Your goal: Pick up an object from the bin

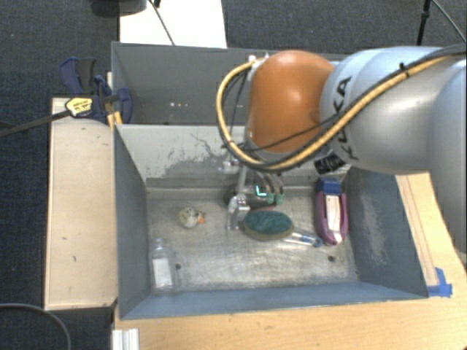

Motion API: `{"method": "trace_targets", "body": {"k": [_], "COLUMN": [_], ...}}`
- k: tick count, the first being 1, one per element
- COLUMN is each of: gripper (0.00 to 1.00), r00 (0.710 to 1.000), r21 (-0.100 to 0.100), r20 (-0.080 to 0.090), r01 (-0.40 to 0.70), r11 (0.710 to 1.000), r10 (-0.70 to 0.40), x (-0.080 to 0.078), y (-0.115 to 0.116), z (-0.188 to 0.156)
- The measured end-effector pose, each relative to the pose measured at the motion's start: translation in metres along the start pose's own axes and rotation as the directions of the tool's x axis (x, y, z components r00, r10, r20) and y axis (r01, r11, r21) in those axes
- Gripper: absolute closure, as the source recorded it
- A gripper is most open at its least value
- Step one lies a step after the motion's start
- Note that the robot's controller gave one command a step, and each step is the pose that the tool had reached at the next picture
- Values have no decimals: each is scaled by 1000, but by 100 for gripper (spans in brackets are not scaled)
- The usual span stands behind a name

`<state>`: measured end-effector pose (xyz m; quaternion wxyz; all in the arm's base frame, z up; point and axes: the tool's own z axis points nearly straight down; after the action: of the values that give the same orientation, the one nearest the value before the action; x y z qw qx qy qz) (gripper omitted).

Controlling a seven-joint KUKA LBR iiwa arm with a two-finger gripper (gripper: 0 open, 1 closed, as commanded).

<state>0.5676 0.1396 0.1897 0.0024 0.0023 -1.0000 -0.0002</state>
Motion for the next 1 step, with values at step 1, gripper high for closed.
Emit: {"method": "trace_targets", "body": {"k": [1], "gripper": [0], "r00": [997], "r21": [2], "r20": [4], "r01": [82], "r11": [997], "r10": [-82], "x": [-7], "y": [-81], "z": [97]}}
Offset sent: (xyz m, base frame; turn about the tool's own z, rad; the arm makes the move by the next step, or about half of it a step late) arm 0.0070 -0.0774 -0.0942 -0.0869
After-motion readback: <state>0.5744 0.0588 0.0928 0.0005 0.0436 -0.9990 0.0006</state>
